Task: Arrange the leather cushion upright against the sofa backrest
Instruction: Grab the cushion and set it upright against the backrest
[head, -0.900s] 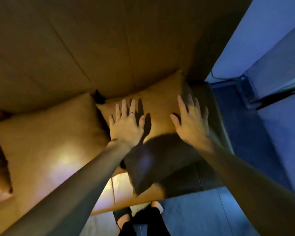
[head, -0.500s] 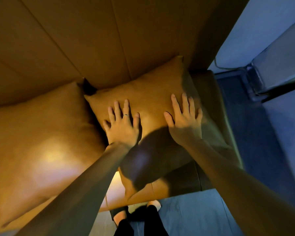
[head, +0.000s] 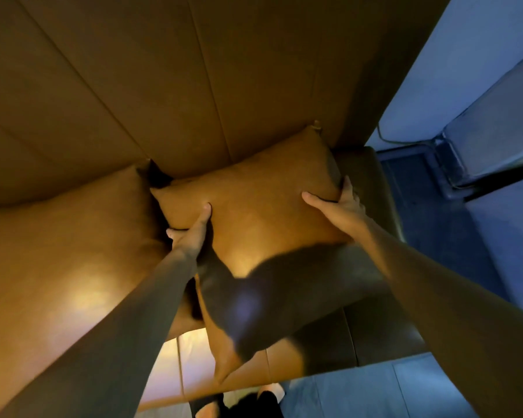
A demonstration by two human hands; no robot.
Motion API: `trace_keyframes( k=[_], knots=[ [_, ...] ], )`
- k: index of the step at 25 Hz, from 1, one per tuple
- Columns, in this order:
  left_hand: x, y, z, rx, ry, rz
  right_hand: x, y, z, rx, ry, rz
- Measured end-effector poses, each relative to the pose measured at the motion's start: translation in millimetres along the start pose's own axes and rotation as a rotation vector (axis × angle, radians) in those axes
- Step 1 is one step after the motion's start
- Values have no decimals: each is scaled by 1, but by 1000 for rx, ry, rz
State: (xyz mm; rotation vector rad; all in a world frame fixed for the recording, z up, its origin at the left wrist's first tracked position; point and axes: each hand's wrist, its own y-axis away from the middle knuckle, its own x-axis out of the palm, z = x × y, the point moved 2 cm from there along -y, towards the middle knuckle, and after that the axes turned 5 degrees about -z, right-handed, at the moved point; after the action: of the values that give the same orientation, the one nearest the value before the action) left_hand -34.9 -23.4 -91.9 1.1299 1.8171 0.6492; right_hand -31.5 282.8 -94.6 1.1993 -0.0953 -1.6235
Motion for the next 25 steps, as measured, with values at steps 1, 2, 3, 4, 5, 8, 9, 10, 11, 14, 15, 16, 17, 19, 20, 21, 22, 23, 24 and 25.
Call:
trace_keyframes(
  k=[1,2,3,4,5,8,9,10,11,14,15,16,17,19,20,21,22,23,24,25],
  knots=[
    [-3,1,-2,-7,51,19,-4,-3,1,37,-80,46],
    [-5,4,-4,14,82,24,-8,-7,1,77,-163,74],
    [-7,6,-5,41,110,18,-14,-10,-1,110,-259,92],
    [-8,11,-5,68,129,15,-22,-11,-4,147,-371,117],
    [-8,16,-6,104,139,16,-30,-11,-8,176,-492,151],
    [-2,43,-26,249,166,47,-60,2,-14,155,-700,187],
    [0,55,-38,293,183,77,-72,4,-12,120,-727,154],
    [4,65,-53,344,187,96,-87,8,-7,71,-756,110],
    [7,77,-70,398,188,121,-104,10,0,10,-806,80],
    [15,104,-123,526,218,203,-156,17,25,-134,-949,6],
    [16,112,-139,555,229,229,-171,18,33,-155,-983,-6],
    [16,118,-153,578,228,257,-184,20,40,-168,-1005,-15],
    [16,124,-165,595,219,290,-196,22,47,-176,-1024,-20],
    [18,128,-180,597,194,344,-210,22,58,-190,-990,-12],
    [21,129,-184,582,180,356,-212,22,64,-192,-950,-15],
    [24,128,-187,564,168,363,-214,21,69,-199,-937,-19],
    [28,128,-190,552,161,362,-215,19,74,-195,-954,-38],
    [32,129,-192,544,166,363,-215,19,78,-176,-972,-63],
    [36,130,-194,539,176,361,-215,18,81,-152,-969,-86],
    [40,132,-196,534,194,354,-215,15,83,-138,-962,-114]
  ],
)
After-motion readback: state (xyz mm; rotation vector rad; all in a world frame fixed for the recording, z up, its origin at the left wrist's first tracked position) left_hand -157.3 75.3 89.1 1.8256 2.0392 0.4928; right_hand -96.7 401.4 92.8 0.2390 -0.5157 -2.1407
